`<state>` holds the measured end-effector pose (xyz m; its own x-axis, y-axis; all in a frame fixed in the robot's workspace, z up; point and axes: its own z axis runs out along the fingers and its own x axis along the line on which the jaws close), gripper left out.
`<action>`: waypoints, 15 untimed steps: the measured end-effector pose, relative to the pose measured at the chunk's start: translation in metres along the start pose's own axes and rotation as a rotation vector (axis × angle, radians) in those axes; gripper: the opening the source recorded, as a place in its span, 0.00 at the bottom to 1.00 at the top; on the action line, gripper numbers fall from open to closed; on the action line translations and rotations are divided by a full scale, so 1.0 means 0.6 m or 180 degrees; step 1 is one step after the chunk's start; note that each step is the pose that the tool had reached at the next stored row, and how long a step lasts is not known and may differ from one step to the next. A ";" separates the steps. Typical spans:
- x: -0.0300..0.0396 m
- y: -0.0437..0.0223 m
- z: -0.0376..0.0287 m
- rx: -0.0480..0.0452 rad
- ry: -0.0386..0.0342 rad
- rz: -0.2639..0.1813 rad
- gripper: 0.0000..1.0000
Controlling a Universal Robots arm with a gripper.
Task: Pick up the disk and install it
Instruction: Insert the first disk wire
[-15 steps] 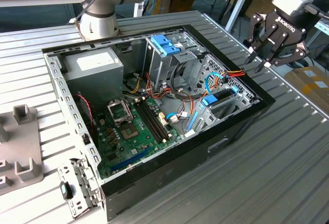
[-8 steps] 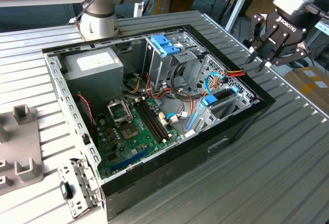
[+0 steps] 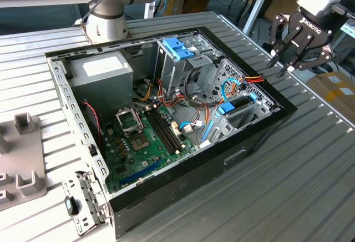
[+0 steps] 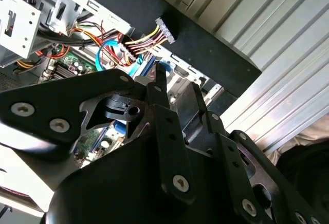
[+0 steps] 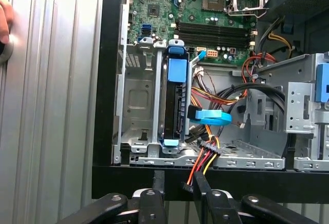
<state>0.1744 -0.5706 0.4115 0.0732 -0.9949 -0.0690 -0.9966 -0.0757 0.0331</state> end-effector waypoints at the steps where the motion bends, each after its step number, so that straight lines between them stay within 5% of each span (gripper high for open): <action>1: 0.000 -0.001 0.000 0.0000 0.0000 0.0000 0.36; 15: -0.005 -0.030 0.001 0.0000 0.0000 -0.0005 0.36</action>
<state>0.1918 -0.5662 0.4103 0.0748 -0.9948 -0.0689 -0.9965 -0.0773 0.0331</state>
